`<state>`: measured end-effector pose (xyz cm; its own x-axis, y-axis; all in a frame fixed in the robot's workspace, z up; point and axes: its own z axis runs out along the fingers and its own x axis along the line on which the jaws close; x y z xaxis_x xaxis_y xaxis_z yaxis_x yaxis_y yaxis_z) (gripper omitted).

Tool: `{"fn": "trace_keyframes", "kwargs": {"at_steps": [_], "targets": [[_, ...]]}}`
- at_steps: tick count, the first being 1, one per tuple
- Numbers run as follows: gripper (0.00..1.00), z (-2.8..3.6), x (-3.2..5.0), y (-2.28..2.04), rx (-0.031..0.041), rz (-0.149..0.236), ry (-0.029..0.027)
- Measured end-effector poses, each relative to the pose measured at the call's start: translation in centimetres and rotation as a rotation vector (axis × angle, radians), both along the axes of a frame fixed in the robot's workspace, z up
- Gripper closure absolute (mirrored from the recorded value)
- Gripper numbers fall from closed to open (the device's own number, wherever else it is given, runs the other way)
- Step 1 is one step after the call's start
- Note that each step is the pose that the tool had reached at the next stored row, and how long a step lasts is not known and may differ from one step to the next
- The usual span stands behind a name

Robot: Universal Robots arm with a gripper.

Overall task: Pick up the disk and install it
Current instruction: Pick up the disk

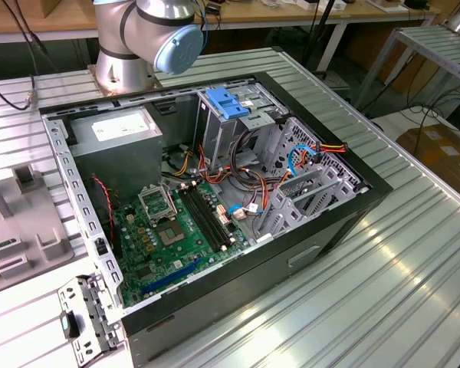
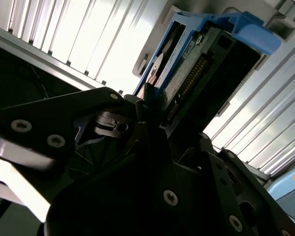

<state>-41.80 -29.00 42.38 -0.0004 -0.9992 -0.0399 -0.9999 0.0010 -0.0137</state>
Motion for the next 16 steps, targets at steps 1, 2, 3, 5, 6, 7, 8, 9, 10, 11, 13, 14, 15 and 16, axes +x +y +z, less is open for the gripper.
{"fn": "trace_keyframes", "kwargs": {"at_steps": [1,2,3,5,6,7,8,9,10,11,13,14,15,16], "targets": [[0.64,0.22,0.0,0.0,0.0,0.0,-0.0001],[0.64,0.43,0.0,0.0,0.0,0.0,0.0],[0.64,0.62,0.0,0.0,0.0,0.0,0.0],[0.64,0.84,0.0,0.01,0.0,0.0,0.0],[0.64,0.94,0.0,0.01,0.0,0.0,0.0001],[0.64,1.01,0.0,0.01,0.0,0.0,0.0],[0.64,1.1,0.0,0.01,0.0,0.0,0.0],[0.64,1.2,0.0,0.01,-0.0001,0.0,0.0001],[0.64,1.37,0.0,0.02,0.0,0.0,0.0],[0.64,1.46,0.0,0.02,0.0,0.0,0.0],[0.64,1.69,0.0,0.03,0.0,0.0,0.0],[0.64,1.8,0.0,0.03,0.0,0.0,0.0],[0.64,2.01,0.0,0.04,0.0,0.0,0.0],[0.64,2.21,0.0,0.04,0.0,0.0,0.0001]]}}
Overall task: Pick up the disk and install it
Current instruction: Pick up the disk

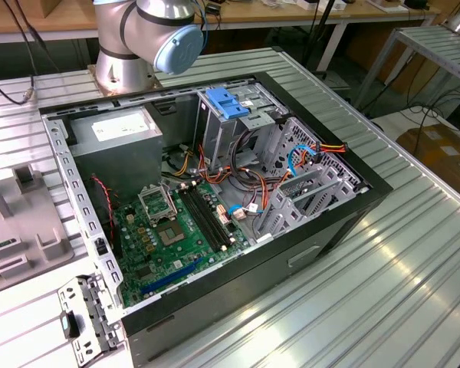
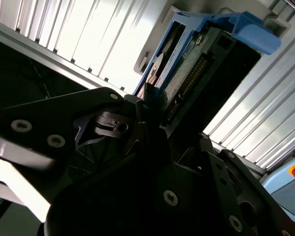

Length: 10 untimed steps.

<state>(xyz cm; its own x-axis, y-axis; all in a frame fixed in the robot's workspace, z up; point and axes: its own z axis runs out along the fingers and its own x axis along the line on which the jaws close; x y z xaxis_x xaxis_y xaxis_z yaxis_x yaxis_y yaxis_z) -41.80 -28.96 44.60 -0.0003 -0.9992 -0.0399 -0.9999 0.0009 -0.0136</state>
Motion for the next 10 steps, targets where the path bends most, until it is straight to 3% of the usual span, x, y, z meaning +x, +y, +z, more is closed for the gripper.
{"fn": "trace_keyframes", "kwargs": {"at_steps": [10], "targets": [[0.64,1.31,0.0,0.01,0.0,0.0,-0.0001]]}}
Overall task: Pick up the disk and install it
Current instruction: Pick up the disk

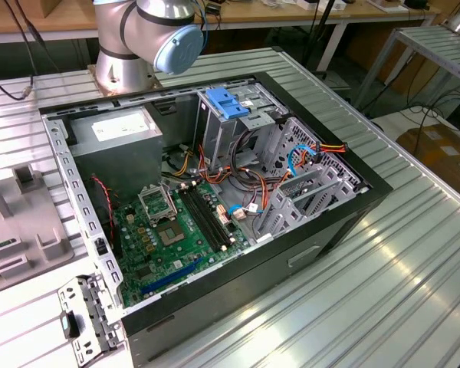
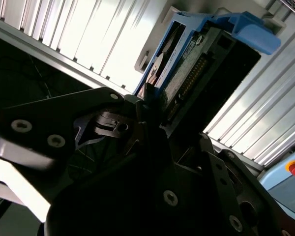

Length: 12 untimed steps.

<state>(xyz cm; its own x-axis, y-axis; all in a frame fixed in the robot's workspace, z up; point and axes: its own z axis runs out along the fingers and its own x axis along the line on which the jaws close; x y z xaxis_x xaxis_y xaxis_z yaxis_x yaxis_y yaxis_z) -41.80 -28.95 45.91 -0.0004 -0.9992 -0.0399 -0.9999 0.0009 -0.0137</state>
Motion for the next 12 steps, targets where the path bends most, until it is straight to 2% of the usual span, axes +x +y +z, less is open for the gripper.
{"fn": "trace_keyframes", "kwargs": {"at_steps": [12], "targets": [[0.64,1.71,0.0,0.0,0.0,0.0,0.0]]}}
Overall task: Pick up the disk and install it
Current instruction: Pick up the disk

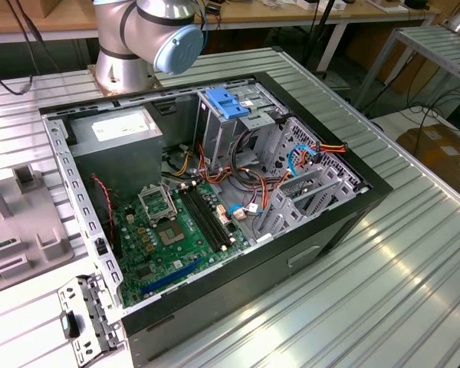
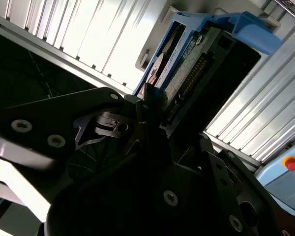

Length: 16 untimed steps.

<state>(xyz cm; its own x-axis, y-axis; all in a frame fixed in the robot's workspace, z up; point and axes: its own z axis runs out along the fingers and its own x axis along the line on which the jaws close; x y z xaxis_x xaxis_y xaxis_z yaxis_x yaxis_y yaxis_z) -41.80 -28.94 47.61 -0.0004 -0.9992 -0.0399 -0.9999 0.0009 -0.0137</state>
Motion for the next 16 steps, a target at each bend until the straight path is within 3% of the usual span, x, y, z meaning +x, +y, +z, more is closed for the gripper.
{"fn": "trace_keyframes", "kwargs": {"at_steps": [16], "targets": [[0.64,1.89,0.0,0.1,0.0,0.0,-0.0001]]}}
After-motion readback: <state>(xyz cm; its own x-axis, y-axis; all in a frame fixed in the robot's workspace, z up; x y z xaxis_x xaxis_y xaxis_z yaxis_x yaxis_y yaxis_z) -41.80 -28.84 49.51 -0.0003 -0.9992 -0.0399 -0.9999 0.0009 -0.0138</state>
